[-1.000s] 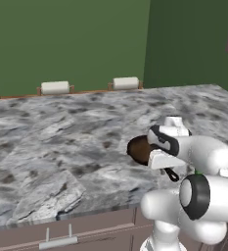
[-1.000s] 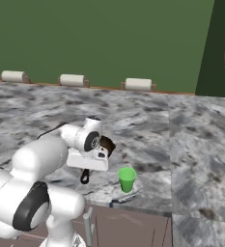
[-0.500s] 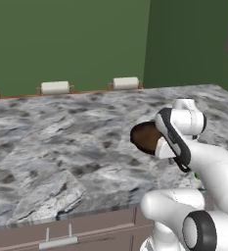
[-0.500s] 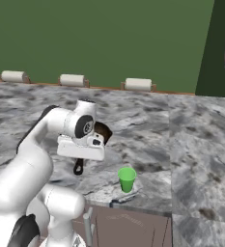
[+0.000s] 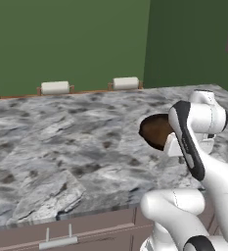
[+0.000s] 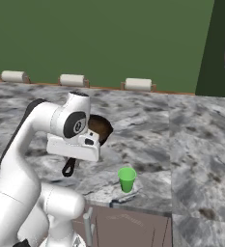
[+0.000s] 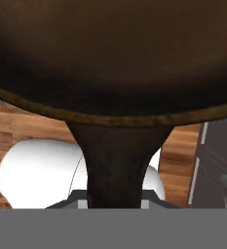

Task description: Pick the cup and pan and place them in the sink. Then turn on the water.

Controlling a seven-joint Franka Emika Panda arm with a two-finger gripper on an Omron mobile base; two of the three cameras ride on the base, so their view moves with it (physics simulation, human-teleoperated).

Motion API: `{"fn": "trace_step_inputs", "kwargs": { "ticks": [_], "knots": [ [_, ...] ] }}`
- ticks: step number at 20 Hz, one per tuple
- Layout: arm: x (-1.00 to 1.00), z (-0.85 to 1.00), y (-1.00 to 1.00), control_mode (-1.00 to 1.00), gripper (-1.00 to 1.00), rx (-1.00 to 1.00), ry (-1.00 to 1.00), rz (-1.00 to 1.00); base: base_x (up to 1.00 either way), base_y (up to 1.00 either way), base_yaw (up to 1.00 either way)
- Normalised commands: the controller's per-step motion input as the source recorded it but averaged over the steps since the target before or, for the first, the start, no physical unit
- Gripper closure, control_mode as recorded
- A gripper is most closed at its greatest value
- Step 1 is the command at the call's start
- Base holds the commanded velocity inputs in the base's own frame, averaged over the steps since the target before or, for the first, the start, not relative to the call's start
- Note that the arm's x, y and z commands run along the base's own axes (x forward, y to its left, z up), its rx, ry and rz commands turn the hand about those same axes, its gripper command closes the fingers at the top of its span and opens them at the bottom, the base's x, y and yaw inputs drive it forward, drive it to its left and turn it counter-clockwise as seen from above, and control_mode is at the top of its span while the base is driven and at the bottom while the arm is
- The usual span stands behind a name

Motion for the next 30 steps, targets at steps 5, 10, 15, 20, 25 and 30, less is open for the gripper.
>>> {"fn": "trace_step_inputs", "kwargs": {
  "ticks": [5,10,15,20,25,30],
  "knots": [
    [-0.16,0.34,0.00,-1.00,1.00,0.00,0.00,-0.22,0.00,0.00,0.00],
    [-0.01,0.01,0.07,-1.00,1.00,-0.01,0.00,-0.06,0.00,0.00,0.00],
    [0.00,0.00,0.00,-1.00,1.00,0.00,0.00,0.00,0.00,0.00,0.00],
    [-0.15,0.00,0.00,-1.00,1.00,0.00,0.00,0.00,0.00,0.00,0.00],
    [-0.99,-0.01,-0.01,-1.00,1.00,0.02,-0.03,-0.16,0.00,0.00,0.00],
    [-0.66,0.00,0.01,-1.00,1.00,0.00,-0.09,-0.61,0.00,0.00,0.00]
  ]
}}
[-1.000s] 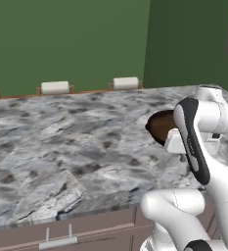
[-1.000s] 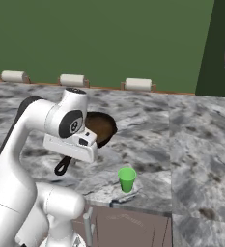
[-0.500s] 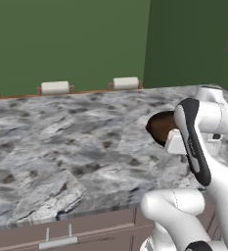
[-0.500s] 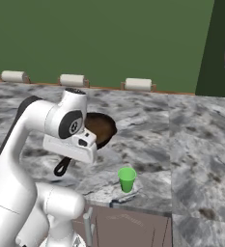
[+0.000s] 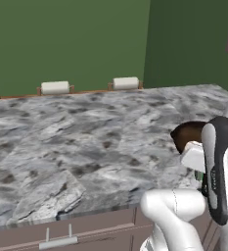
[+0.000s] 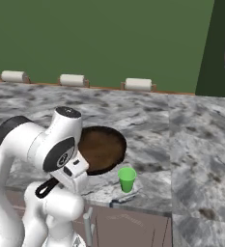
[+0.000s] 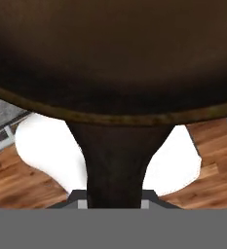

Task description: Pick the cup and pan and place them in the sink. Then turn on the water.

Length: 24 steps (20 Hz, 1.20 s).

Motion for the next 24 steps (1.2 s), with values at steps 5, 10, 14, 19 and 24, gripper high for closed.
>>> {"fn": "trace_step_inputs", "kwargs": {
  "ticks": [5,10,14,19,24],
  "knots": [
    [-0.68,0.20,0.33,-1.00,1.00,0.00,-0.25,-0.53,0.00,0.00,0.00],
    [-0.04,0.15,0.15,-1.00,1.00,0.00,0.02,-0.17,0.00,0.00,0.00],
    [0.00,0.00,0.00,-1.00,1.00,0.00,0.00,0.00,0.00,0.00,0.00],
    [0.00,0.00,0.00,-1.00,1.00,0.00,0.00,0.00,0.00,0.00,0.00],
    [-0.13,0.00,0.00,-1.00,1.00,0.00,-0.01,0.00,0.00,0.00,0.00]
  ]
}}
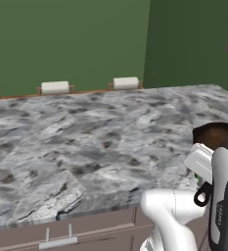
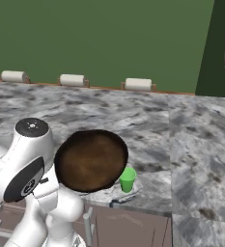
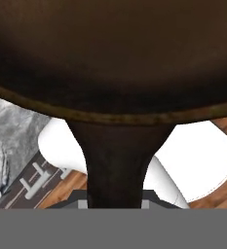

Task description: Pick the cup and pan and place them in the sink. Then turn on the water.

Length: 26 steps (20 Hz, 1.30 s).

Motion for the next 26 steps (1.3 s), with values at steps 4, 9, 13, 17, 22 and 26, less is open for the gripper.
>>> {"fn": "trace_step_inputs", "kwargs": {
  "ticks": [4,9,13,17,22,26],
  "knots": [
    [-0.73,0.02,0.00,-1.00,1.00,0.00,-0.08,0.10,0.00,0.00,0.00],
    [-0.45,0.14,0.01,-1.00,1.00,0.00,-0.04,0.16,0.00,0.00,0.00],
    [0.00,0.18,0.05,-1.00,1.00,-0.02,0.08,0.13,0.00,0.00,0.00],
    [0.01,0.06,0.00,-1.00,1.00,0.00,0.10,0.02,0.00,0.00,0.00],
    [0.21,0.06,0.00,-1.00,1.00,-0.01,0.20,0.00,0.00,0.00,0.00],
    [0.13,0.00,0.00,-1.00,1.00,0.00,0.13,0.00,0.00,0.00,0.00]
  ]
}}
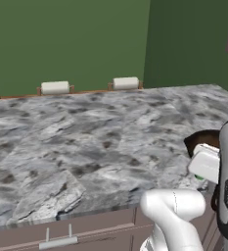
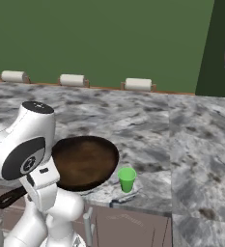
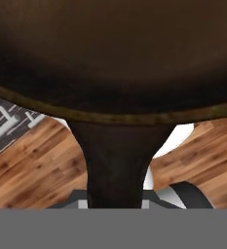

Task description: Pick the cup and pan and place them in the sink. Then turn on the water.

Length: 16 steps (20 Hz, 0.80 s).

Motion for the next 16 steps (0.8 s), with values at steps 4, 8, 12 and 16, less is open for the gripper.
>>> {"fn": "trace_step_inputs", "kwargs": {
  "ticks": [4,8,12,16],
  "knots": [
    [0.14,0.00,0.00,-1.00,1.00,0.00,0.03,0.01,0.00,0.00,0.00],
    [0.08,0.00,0.00,-1.00,1.00,0.00,0.00,0.02,0.00,0.00,0.00],
    [0.00,0.00,0.01,-1.00,1.00,0.00,0.00,0.02,0.00,0.00,0.00],
    [0.00,0.00,0.00,-1.00,1.00,0.00,0.00,0.03,0.00,0.00,0.00]
  ]
}}
